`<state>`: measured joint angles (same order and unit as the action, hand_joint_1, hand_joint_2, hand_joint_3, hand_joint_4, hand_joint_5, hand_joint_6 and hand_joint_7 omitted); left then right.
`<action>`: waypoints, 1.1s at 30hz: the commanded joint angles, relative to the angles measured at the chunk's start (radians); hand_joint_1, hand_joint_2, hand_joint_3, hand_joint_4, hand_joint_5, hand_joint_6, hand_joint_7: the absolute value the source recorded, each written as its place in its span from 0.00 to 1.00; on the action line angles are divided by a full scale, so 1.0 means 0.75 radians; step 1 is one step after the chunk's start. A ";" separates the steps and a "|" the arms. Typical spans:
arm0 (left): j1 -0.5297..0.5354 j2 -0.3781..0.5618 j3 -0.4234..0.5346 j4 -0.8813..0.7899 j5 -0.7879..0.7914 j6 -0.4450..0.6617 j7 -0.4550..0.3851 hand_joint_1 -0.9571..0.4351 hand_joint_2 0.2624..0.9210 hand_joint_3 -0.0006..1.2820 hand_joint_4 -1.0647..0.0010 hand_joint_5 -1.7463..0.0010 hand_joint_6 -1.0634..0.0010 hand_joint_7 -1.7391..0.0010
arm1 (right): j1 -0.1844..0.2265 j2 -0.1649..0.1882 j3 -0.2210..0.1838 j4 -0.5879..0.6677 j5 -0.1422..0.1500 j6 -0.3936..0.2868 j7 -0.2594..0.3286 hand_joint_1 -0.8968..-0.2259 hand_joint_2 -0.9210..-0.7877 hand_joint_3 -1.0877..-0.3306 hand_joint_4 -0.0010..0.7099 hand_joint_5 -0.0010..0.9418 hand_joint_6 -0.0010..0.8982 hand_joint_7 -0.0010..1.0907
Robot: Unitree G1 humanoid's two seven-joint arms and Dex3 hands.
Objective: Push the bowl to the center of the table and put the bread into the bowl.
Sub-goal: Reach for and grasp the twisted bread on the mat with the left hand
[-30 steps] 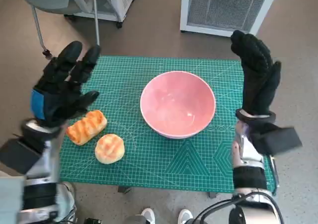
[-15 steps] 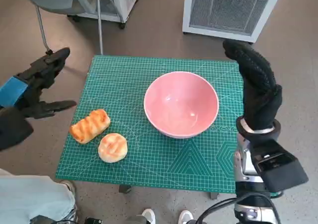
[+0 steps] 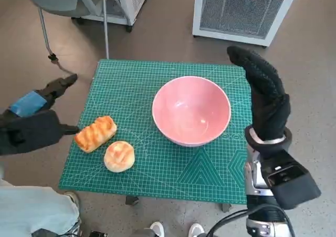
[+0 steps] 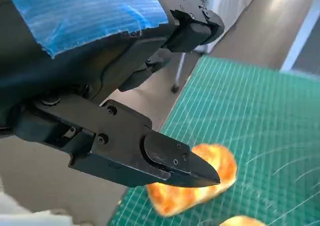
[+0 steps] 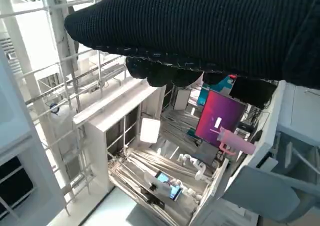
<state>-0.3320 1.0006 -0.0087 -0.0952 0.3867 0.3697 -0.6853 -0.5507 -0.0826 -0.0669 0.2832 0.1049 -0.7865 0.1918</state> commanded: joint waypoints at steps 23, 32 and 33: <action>-0.174 -0.128 -0.337 0.286 0.189 0.021 -0.070 0.49 0.72 0.02 1.00 1.00 0.86 0.99 | 0.028 0.007 0.018 0.018 0.011 0.016 0.005 0.62 0.00 0.37 0.40 0.02 0.00 0.65; -0.203 -0.181 -0.401 0.396 0.231 -0.009 -0.058 0.49 0.73 0.01 1.00 1.00 0.86 0.99 | 0.031 0.006 0.014 0.021 0.015 0.011 0.005 0.62 0.00 0.37 0.40 0.02 0.00 0.65; -0.207 -0.190 -0.412 0.414 0.239 -0.016 -0.055 0.49 0.73 0.01 0.99 1.00 0.86 0.99 | 0.032 0.006 0.014 0.022 0.014 0.011 0.004 0.62 0.00 0.37 0.40 0.02 0.00 0.65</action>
<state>-0.4699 0.8771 -0.2960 0.1826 0.5485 0.3694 -0.7304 -0.5484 -0.0767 -0.0576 0.2923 0.1148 -0.7865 0.1921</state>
